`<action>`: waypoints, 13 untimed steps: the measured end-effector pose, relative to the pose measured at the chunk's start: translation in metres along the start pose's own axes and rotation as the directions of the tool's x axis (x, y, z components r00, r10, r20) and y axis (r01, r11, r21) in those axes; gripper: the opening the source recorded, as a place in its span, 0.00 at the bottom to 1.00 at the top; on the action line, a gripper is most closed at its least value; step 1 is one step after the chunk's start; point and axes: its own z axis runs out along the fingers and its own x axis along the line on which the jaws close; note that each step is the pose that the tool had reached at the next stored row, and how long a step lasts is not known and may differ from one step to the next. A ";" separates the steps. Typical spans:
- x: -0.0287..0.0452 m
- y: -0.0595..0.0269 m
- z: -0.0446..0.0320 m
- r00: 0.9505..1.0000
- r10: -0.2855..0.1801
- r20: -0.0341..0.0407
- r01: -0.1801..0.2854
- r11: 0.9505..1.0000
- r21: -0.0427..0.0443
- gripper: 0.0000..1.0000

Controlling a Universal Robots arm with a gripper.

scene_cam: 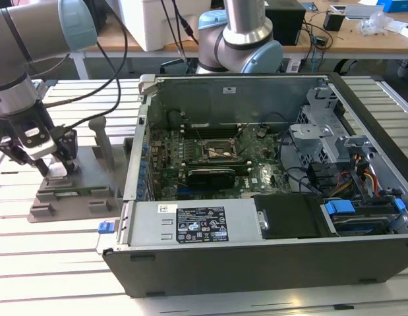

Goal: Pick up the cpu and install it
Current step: 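Pick up the cpu and move it towards the insertion slot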

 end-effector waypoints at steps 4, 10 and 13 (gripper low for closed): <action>-0.0002 0.0000 -0.0101 1.000 0.000 0.000 0.000 1.000 0.000 0.55; -0.0007 -0.0002 -0.0326 1.000 0.000 0.000 0.000 1.000 0.000 0.55; -0.0008 -0.0002 -0.0360 1.000 0.000 0.000 0.000 1.000 0.000 0.55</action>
